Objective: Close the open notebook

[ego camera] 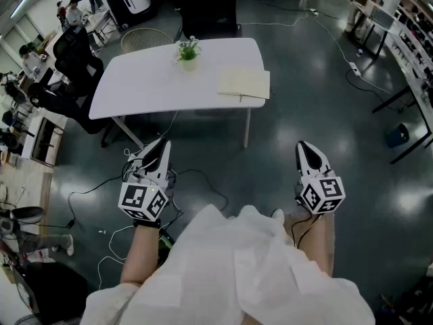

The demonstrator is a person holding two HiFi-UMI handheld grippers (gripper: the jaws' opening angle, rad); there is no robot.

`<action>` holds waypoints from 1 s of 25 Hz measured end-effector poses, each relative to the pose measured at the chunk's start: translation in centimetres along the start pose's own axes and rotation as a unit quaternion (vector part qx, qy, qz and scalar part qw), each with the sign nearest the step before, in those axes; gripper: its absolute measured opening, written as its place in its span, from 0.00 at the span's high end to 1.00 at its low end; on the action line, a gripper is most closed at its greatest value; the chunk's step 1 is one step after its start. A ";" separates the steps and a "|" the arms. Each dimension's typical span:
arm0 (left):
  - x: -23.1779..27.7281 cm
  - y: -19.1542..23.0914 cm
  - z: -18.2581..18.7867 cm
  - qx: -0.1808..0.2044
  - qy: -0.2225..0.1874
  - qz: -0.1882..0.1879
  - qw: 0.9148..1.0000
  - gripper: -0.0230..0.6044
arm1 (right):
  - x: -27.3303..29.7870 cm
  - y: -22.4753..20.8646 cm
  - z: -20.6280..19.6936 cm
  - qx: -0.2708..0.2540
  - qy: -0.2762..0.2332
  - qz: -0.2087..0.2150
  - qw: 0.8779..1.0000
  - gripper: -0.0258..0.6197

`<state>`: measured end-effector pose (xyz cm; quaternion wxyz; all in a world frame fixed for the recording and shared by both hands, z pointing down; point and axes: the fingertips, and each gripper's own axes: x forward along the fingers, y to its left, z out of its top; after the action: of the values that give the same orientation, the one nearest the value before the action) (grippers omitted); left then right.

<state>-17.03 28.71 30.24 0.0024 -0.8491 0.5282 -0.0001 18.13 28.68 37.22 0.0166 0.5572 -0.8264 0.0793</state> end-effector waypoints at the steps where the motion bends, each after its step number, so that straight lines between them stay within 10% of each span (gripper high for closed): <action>1: -0.1 0.0 -0.1 0.000 0.001 0.000 1.000 0.91 | 0.0 0.0 -0.1 -0.001 0.000 0.000 1.000 0.96; 25: -1.4 2.9 -1.4 -0.015 0.011 0.008 1.000 0.91 | 0.0 0.0 0.3 0.002 -0.019 -0.043 0.999 0.96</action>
<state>-20.24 28.69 31.65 -0.0158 -0.8447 0.5350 -0.0016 18.17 28.61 36.96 0.0027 0.5935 -0.8018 0.0697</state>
